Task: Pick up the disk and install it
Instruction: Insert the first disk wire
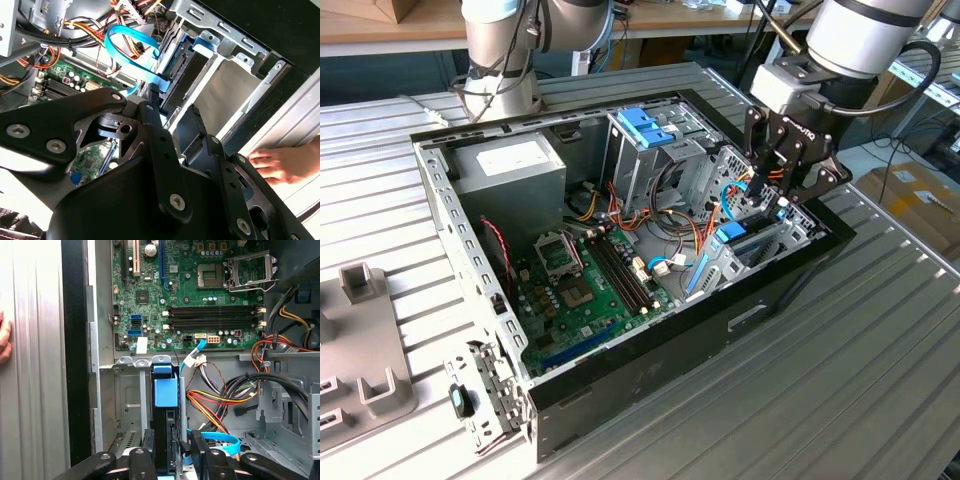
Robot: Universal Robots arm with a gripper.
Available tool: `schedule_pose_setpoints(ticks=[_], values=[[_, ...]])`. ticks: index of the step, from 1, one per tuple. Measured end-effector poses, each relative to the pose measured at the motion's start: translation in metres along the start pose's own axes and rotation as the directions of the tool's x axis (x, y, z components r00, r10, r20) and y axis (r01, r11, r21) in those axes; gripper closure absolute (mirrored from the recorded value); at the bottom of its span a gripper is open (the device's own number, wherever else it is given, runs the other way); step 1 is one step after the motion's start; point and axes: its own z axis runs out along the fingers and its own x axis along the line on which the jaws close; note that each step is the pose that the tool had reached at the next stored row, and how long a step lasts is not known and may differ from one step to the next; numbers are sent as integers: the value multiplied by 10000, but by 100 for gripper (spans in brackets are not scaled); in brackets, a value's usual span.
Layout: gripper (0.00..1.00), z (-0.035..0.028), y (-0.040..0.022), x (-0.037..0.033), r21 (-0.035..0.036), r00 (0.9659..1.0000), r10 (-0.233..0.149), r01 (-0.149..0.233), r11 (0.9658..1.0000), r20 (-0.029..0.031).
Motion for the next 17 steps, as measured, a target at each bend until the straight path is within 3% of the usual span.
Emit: schedule_pose_setpoints(ticks=[5,17], values=[[58,-24,-3,-7,0,10000,0,0,10000,1],[58,-37,-98,-48,-22,10000,-1,1,10000,-2]])
